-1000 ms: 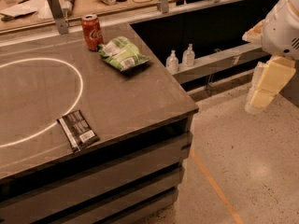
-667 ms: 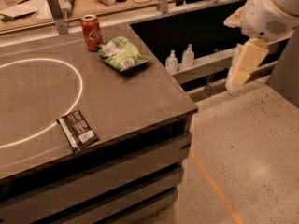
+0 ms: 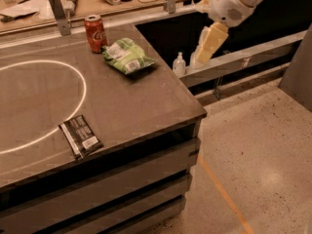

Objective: Move green jalapeno chip bag near rxbar chocolate

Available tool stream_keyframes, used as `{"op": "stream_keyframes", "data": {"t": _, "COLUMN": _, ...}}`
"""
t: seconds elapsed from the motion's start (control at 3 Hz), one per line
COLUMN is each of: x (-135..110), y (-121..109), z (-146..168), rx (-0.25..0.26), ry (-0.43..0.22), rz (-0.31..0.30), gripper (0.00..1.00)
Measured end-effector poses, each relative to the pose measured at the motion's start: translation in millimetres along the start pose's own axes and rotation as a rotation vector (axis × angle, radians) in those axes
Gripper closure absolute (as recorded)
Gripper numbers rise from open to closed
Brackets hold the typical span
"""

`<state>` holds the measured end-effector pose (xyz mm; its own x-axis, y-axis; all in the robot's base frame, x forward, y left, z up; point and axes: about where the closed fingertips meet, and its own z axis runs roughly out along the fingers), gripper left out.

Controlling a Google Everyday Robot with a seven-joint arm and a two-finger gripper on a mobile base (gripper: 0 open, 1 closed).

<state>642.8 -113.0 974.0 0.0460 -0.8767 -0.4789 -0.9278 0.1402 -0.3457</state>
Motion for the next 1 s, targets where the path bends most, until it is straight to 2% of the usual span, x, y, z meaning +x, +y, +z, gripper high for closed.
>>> {"op": "stream_keyframes", "data": {"t": 0.33, "x": -28.7, "y": -30.9, "z": 45.3, "rx": 0.013, "ry": -0.092, "rz": 0.031, "gripper": 0.00}}
{"op": "stream_keyframes", "data": {"t": 0.67, "x": -45.3, "y": -50.7, "z": 97.5, "rx": 0.011, "ry": -0.131, "rz": 0.085, "gripper": 0.00}}
{"op": "stream_keyframes", "data": {"t": 1.0, "x": -55.9, "y": -56.6, "z": 141.2, "rx": -0.014, "ry": -0.160, "rz": 0.154, "gripper": 0.00}}
